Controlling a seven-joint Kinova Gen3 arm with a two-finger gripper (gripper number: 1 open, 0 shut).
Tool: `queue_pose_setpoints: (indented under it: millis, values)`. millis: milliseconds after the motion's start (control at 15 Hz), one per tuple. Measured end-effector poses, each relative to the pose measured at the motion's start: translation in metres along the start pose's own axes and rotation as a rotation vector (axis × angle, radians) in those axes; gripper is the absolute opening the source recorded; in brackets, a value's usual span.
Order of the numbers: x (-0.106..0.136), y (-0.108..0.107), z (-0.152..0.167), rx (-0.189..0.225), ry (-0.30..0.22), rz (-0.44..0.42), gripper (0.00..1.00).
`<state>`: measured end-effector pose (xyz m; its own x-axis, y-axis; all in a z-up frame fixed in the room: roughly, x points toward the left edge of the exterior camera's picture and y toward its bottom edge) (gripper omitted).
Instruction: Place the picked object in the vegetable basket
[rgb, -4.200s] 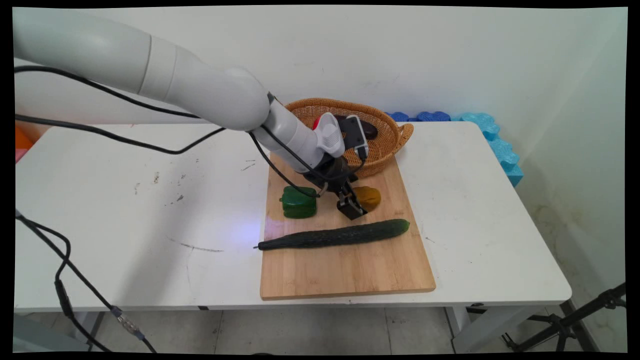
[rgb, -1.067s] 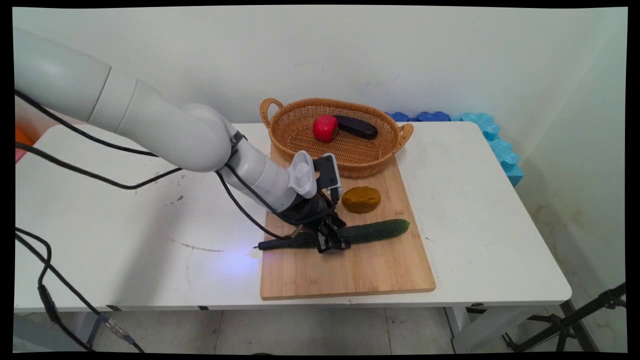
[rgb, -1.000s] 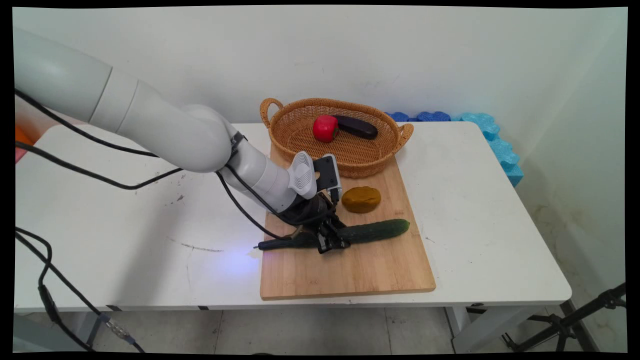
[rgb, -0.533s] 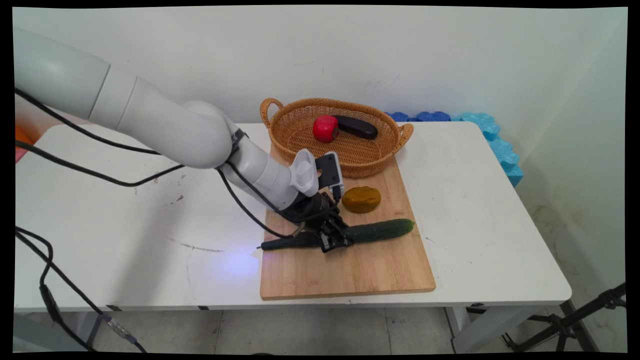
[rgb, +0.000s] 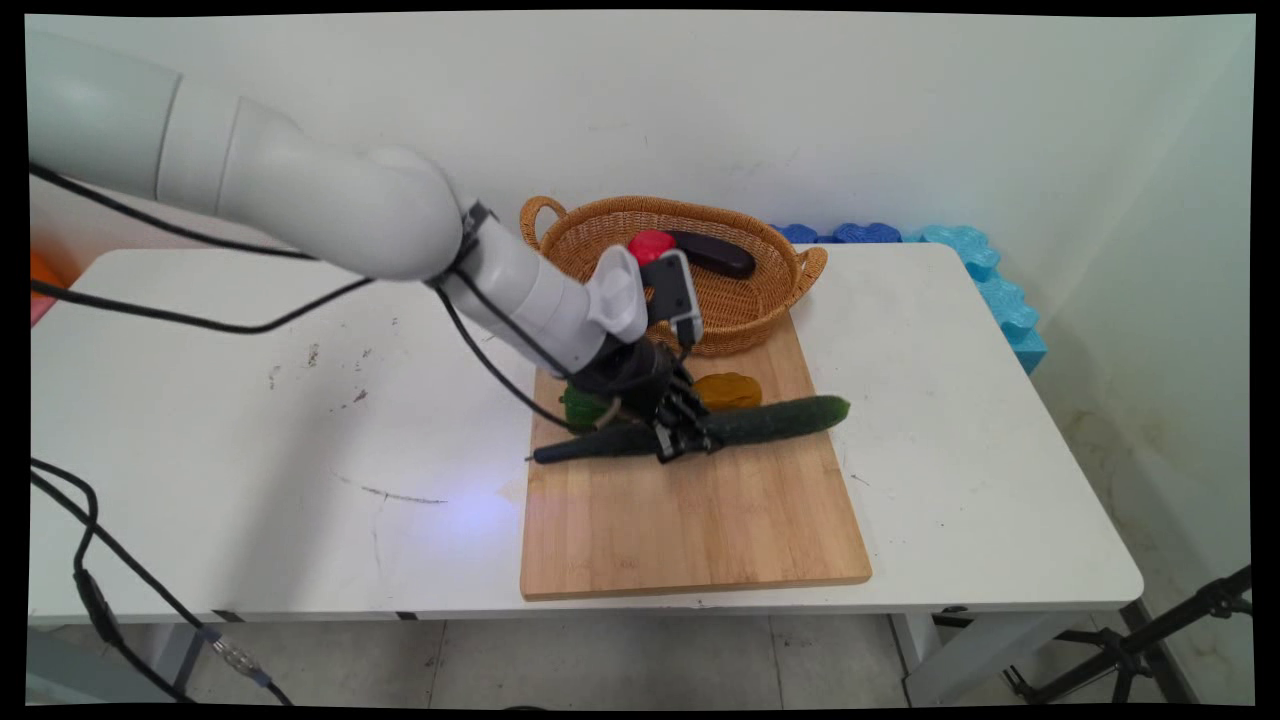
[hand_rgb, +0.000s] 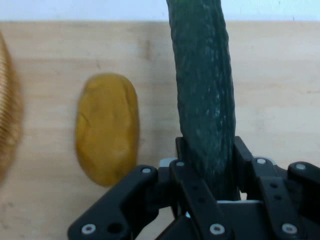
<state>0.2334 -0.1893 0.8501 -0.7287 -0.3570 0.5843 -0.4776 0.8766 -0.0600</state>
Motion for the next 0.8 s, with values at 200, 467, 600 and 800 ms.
queue_pose_setpoints:
  millis: [200,467,600,800]
  values:
    - [0.015,-0.014,-0.017,0.016,0.011,0.023,0.0]
    - [0.03,-0.04,-0.038,0.047,0.016,0.077,0.0]
    - [0.037,-0.057,-0.048,0.069,0.014,0.118,0.0]
    - [0.043,-0.077,-0.056,0.092,0.01,0.168,0.0]
